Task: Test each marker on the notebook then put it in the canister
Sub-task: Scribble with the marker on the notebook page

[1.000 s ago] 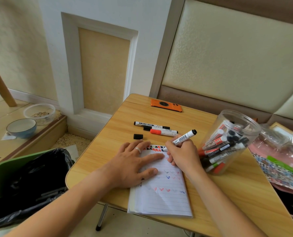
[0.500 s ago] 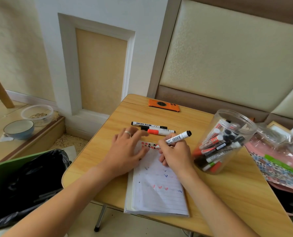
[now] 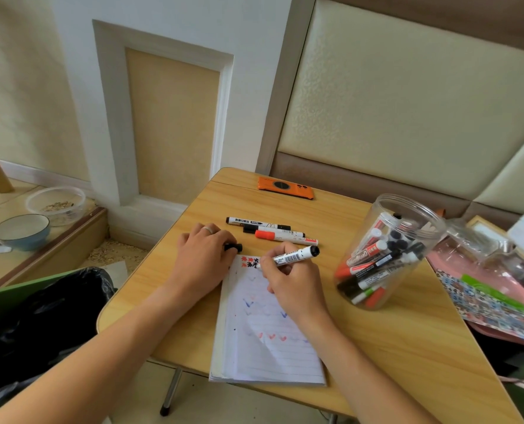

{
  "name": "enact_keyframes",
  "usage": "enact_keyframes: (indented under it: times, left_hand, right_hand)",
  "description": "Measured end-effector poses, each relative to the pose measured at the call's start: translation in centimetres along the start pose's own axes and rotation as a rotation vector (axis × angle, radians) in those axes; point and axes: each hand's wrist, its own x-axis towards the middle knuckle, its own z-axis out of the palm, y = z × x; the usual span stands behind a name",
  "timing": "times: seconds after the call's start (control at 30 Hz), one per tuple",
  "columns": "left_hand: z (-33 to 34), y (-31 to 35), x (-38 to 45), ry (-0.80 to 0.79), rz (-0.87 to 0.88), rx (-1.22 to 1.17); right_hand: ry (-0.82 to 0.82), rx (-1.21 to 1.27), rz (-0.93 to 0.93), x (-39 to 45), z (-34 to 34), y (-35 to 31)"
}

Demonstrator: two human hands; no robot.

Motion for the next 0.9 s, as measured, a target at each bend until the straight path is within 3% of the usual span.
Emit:
enact_keyframes:
  times: [0.23,0.53,0.9]
  left_hand:
    - [-0.7,0.5,-1.0,0.141,0.122,-0.14]
    - [-1.0,1.0,-1.8,0.109,0.214,-0.188]
    - [-1.2,0.7,-1.9,-0.054,0.348,-0.397]
  right_hand:
    - [-0.008,0.193,-0.035,-0.2,-0.3,-0.2]
    - [-0.043,0.306,-0.118,-0.3,-0.6,0.1]
    - [-0.087,0.382,-0.003,0.2,-1.0,-0.1]
